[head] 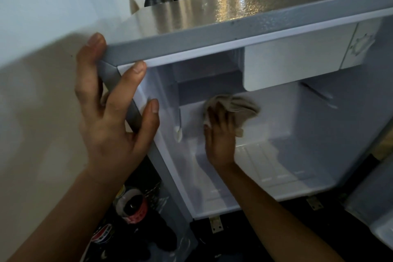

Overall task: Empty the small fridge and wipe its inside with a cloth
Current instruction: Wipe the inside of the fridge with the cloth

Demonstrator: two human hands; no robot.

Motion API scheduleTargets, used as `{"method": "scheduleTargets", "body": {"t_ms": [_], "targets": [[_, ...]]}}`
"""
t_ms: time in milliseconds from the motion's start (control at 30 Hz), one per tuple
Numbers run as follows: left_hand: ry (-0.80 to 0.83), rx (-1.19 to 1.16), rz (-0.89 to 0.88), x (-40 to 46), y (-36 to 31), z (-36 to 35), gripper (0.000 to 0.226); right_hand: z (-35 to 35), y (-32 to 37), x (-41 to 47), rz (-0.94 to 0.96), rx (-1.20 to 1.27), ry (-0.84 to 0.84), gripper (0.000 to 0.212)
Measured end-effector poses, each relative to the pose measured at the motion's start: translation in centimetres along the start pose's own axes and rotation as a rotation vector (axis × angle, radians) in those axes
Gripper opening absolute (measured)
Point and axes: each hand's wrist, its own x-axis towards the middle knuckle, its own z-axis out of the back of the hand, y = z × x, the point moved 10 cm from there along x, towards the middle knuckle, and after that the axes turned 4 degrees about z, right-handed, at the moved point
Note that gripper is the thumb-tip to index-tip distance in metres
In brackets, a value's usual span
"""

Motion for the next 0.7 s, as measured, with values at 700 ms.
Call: {"method": "scheduleTargets", "body": {"t_ms": [700], "targets": [[0.014, -0.002, 0.073, -0.1, -0.4, 0.1, 0.040, 7.9, -15.2, -1.7, -0.514, -0.042, -0.146, 0.051]]}}
